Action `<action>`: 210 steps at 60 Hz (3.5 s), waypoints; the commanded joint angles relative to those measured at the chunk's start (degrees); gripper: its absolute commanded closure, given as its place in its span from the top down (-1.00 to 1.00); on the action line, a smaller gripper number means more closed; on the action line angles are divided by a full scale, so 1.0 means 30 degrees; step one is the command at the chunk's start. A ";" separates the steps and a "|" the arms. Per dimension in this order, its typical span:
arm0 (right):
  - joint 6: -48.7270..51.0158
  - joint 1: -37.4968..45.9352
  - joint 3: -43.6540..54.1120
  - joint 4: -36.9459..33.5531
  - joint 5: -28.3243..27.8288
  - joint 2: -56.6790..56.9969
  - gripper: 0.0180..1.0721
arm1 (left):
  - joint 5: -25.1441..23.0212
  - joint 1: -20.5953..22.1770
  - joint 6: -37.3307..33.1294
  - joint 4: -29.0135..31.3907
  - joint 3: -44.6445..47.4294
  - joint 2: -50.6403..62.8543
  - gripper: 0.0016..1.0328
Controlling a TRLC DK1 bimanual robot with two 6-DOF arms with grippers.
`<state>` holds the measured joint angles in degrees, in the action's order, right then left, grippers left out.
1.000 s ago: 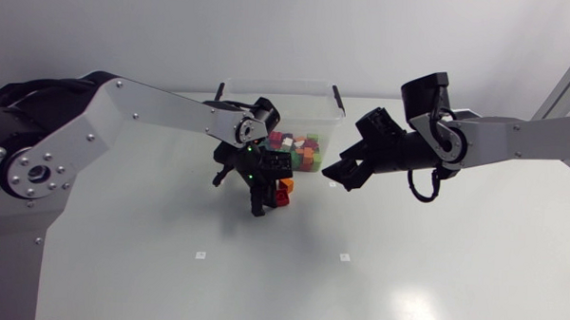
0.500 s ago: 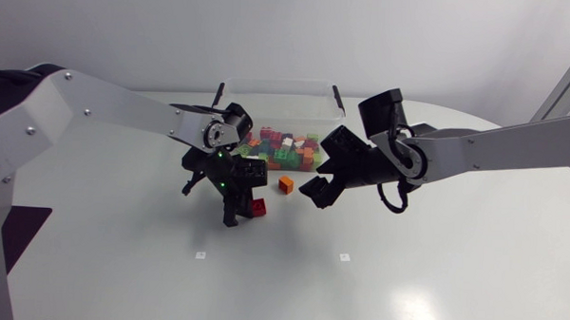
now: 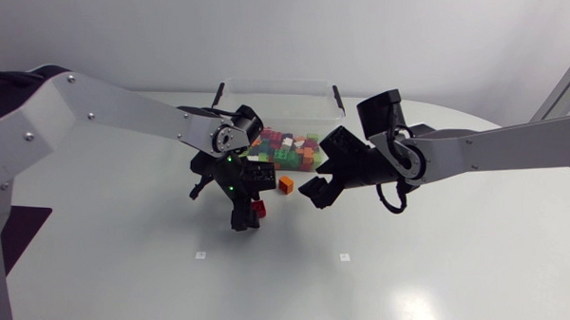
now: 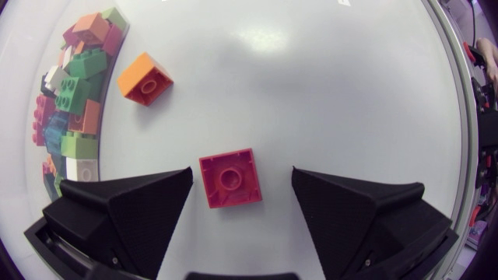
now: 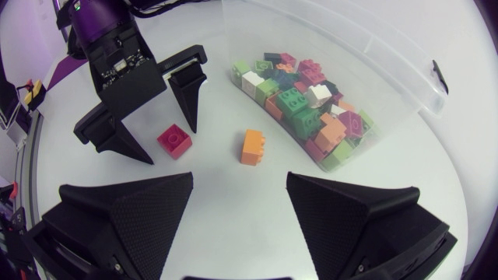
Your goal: Place the duplo bricks in the container
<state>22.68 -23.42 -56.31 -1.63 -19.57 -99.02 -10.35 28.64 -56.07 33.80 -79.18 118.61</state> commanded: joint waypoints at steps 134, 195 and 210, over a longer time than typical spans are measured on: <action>-0.2813 -0.2008 -1.1551 -0.7602 0.4122 -0.9590 -0.21 | 0.0344 -0.2956 0.5713 0.3147 -0.4721 -0.5961 -0.57; -0.2637 -0.1275 -0.7566 -0.8803 0.4210 -0.2881 -0.70 | -0.0681 -0.3718 0.8935 0.1477 -0.8471 -0.2768 -0.57; -0.2725 -0.0895 -0.7449 -0.8949 0.4063 -0.0830 -0.70 | -0.0769 -0.3688 1.0723 0.0979 -1.1049 -0.0102 -0.57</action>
<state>15.38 -26.74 -80.01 -28.16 -7.25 -103.31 -11.84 17.74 -26.74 37.39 -108.57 115.70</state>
